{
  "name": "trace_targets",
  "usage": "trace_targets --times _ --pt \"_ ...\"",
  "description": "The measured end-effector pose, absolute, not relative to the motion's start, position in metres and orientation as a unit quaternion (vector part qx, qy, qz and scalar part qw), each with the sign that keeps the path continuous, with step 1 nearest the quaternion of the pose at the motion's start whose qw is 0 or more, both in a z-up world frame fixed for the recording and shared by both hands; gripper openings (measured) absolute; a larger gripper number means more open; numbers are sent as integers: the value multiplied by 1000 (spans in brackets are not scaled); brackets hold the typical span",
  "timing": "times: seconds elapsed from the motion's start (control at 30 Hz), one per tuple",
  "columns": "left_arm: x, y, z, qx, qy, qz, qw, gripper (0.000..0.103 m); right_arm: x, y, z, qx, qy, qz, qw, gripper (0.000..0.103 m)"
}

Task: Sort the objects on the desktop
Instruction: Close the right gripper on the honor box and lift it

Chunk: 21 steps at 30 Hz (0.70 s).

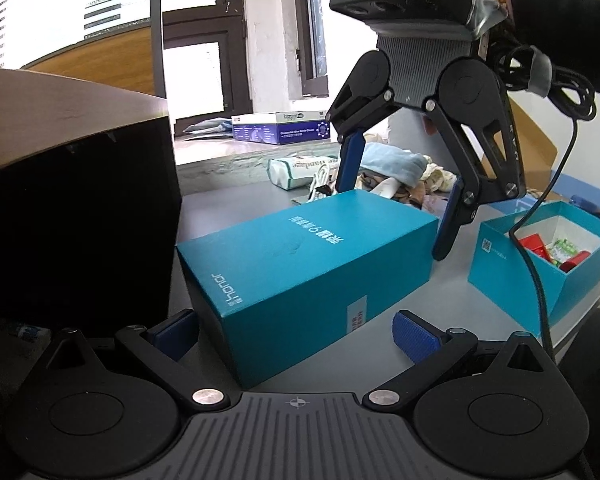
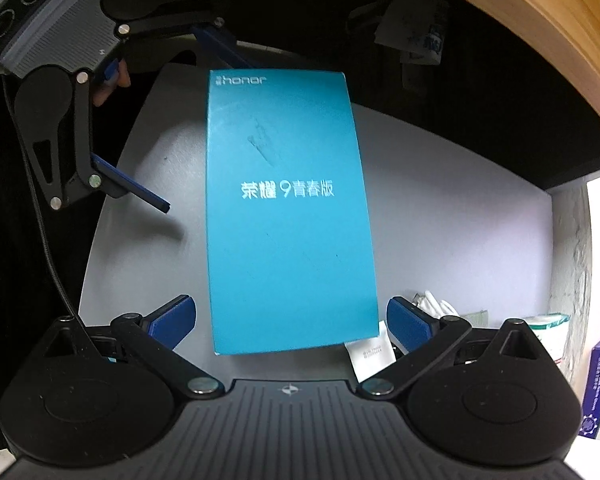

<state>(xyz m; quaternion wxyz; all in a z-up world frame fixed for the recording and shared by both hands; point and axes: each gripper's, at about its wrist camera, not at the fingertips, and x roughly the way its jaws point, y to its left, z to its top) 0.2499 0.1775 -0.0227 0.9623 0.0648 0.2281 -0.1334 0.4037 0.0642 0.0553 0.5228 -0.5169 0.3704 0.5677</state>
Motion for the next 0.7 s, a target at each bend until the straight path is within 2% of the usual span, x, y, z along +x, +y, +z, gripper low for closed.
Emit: trace_targets --times 0.2,0.27,0.3,0.47,0.6,0.7 --pt "246 176 -24 46 215 -135 966 102 401 56 49 -510 380 569 521 101" --pt "244 176 -26 39 205 -130 969 98 400 53 46 -508 383 570 520 99" --pt "243 177 -26 38 202 -126 970 96 400 52 45 -507 385 570 520 93" --pt "242 178 -26 34 198 -112 973 88 398 45 40 -501 392 571 518 92" --pt "238 178 -25 12 189 -85 978 77 404 50 48 -499 399 570 517 91" --pt "233 177 -26 -10 184 -68 981 76 400 46 51 -502 394 570 516 91"
